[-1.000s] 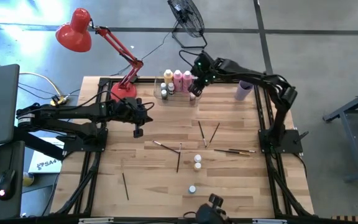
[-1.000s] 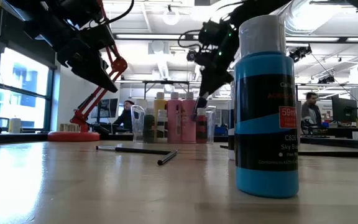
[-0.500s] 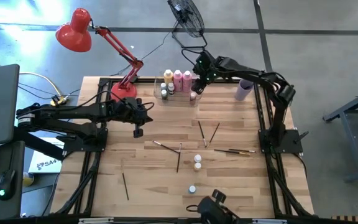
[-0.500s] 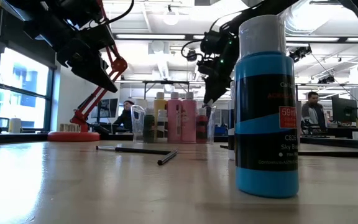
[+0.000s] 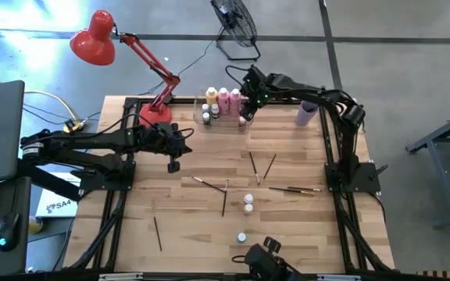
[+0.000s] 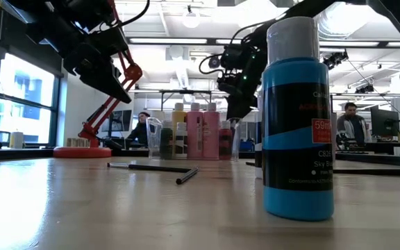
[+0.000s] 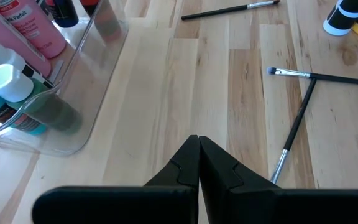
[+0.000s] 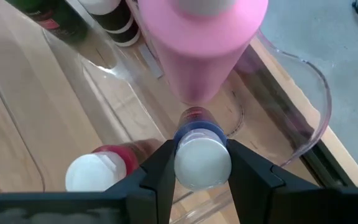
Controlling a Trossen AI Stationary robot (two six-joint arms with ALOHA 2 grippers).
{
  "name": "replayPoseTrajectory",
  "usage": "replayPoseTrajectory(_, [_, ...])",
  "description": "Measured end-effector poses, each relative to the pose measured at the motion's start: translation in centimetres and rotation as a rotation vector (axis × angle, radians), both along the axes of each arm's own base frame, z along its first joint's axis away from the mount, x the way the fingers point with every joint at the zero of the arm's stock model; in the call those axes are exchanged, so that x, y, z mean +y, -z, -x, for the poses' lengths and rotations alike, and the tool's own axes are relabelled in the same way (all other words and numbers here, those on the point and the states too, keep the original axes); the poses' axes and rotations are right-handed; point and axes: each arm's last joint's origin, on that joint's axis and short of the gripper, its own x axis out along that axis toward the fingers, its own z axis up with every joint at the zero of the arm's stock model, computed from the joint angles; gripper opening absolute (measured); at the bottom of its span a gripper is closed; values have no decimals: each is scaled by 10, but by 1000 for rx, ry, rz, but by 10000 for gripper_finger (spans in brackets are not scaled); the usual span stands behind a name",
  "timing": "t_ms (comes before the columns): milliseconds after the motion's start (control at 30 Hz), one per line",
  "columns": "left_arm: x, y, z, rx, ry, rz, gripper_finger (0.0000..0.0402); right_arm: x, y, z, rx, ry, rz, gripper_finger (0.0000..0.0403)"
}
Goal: Pick & Place Paint Supplies
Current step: Put the small blue paint bottle into the transparent bin
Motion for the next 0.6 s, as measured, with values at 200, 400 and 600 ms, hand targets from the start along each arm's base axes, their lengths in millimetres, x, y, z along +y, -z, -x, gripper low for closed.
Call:
replayPoseTrajectory(200, [0,0,0,0,0,0,0,0,0,0,6,-11,1,113])
replayPoseTrajectory(400, [0,0,0,0,0,0,0,1,0,0,11,-25,4,119])
replayPoseTrajectory(600, [0,0,0,0,0,0,0,1,0,0,13,-32,7,121])
